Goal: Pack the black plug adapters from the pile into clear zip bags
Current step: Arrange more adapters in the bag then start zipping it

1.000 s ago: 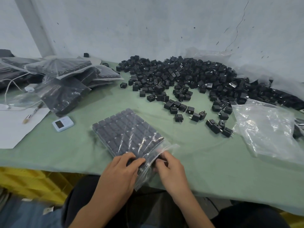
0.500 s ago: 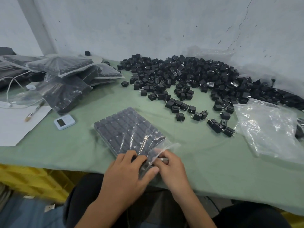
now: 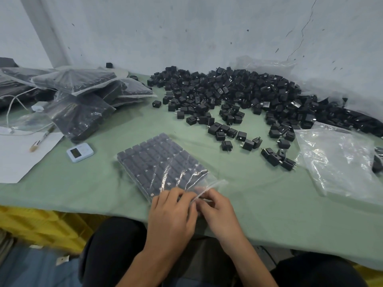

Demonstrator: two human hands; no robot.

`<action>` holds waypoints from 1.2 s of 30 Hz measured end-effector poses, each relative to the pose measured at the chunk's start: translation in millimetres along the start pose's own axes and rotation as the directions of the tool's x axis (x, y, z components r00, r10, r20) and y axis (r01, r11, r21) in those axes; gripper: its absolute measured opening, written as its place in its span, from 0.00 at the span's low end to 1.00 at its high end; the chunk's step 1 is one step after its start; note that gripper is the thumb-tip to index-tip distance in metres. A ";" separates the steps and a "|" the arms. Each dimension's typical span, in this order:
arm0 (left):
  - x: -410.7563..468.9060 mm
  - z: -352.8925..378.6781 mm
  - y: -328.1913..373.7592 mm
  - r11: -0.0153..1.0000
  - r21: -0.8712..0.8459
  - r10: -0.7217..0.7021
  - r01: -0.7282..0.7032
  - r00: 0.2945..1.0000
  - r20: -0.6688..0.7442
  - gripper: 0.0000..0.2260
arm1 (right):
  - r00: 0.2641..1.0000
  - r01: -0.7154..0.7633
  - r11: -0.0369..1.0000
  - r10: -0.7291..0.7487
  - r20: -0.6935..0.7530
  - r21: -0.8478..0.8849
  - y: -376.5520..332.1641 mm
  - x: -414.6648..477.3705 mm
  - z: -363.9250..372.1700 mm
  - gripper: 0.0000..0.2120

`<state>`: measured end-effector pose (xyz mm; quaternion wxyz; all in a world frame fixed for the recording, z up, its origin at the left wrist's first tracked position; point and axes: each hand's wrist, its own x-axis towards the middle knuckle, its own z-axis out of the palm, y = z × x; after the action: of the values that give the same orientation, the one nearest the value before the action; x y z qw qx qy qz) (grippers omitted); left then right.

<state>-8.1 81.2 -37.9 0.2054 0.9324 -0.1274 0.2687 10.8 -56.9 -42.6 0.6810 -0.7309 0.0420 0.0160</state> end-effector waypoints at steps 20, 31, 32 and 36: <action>5.0 4.4 3.8 0.962 -0.258 -0.073 0.088 0.995 0.067 0.01 | 0.996 0.030 0.976 -0.011 0.086 -0.217 9.9 -0.9 -4.1 0.16; 25.7 -0.3 6.2 0.986 -0.072 -0.132 0.152 0.965 0.226 0.07 | 0.987 -0.015 0.994 0.033 0.155 -0.113 4.9 -2.6 -7.1 0.14; 25.1 -1.6 4.2 0.986 -0.079 -0.126 0.147 0.967 0.219 0.08 | 0.985 -0.005 0.992 0.026 0.168 -0.126 4.1 -2.4 -6.3 0.14; 22.5 -5.4 -10.7 0.985 -0.108 -0.112 0.136 0.973 0.200 0.13 | 0.978 0.051 0.977 -0.007 0.209 -0.206 0.4 -1.1 -0.7 0.16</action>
<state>11.7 90.2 -24.6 0.2644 0.9461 -0.1043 0.1553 9.7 -57.6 -42.9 0.6010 -0.7935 -0.0415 0.0864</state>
